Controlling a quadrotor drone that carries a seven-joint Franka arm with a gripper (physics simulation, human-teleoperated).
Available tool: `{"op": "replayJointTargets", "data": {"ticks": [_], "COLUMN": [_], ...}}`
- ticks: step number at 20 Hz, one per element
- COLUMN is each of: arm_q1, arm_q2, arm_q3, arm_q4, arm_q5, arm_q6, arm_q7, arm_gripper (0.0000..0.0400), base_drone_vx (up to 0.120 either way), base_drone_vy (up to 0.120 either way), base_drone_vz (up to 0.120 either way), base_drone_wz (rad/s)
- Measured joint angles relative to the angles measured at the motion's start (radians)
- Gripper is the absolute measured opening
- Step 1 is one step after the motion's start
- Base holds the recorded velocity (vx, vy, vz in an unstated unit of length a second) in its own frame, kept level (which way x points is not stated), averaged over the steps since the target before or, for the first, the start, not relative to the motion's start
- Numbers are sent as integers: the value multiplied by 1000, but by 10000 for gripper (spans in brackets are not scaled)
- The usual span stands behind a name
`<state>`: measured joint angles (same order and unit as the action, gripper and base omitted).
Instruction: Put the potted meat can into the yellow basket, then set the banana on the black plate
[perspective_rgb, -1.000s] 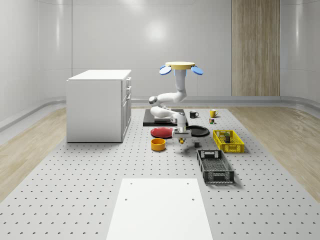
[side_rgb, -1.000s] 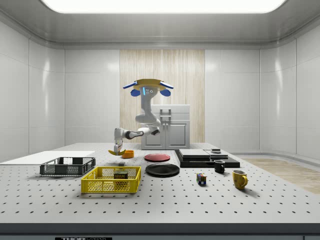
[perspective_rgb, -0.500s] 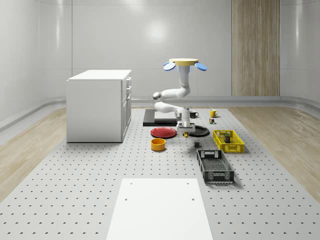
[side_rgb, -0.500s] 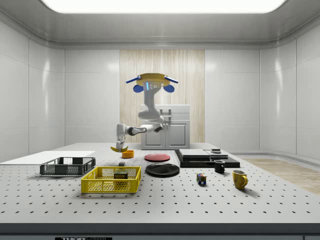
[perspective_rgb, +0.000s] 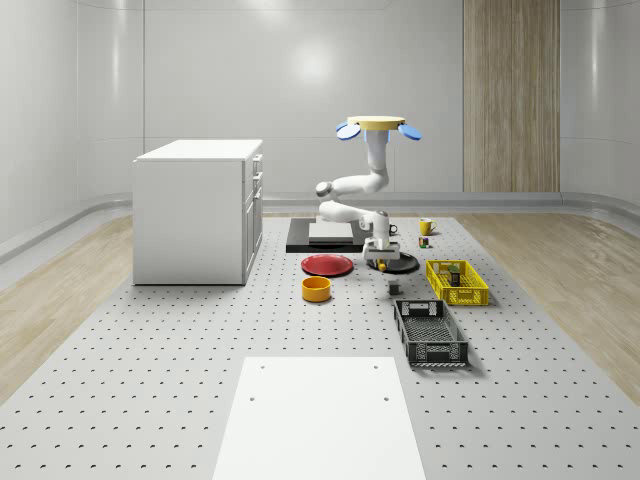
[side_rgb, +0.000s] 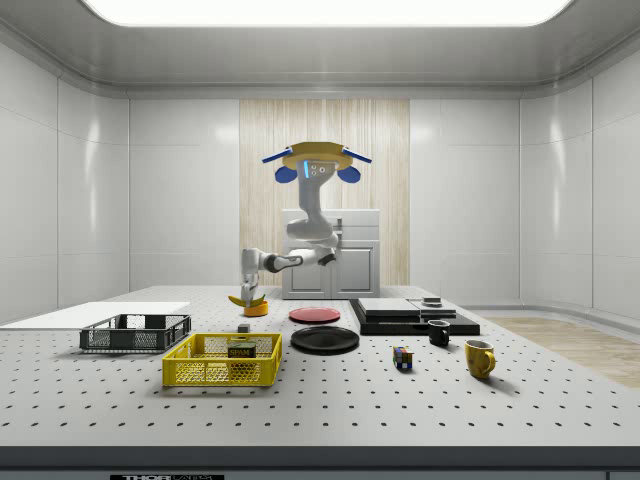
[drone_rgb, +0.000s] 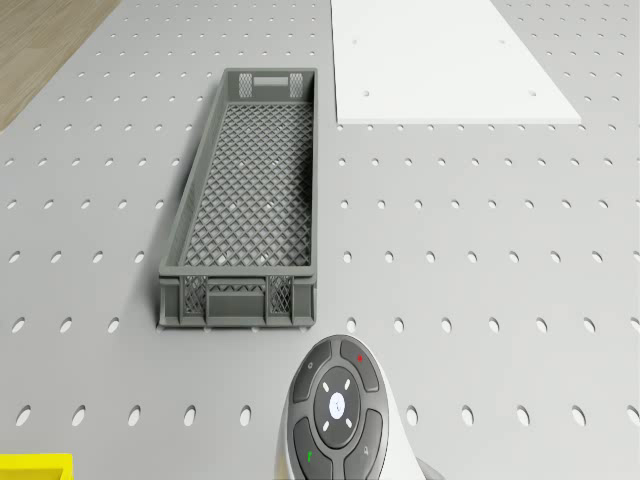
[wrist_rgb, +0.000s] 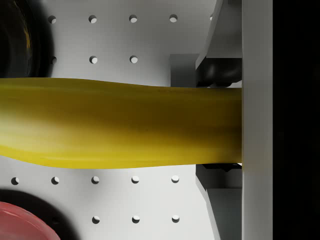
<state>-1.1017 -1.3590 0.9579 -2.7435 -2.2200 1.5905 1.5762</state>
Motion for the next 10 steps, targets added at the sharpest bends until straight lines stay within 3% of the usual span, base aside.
{"op": "replayJointTargets", "data": {"ticks": [10], "arm_q1": [0], "arm_q2": [0], "arm_q3": [0], "arm_q4": [0], "arm_q5": [0], "arm_q6": [0], "arm_q7": [0], "arm_gripper": [197], "base_drone_vx": [-120], "base_drone_vy": [120], "base_drone_vz": [0], "base_drone_wz": [0]}}
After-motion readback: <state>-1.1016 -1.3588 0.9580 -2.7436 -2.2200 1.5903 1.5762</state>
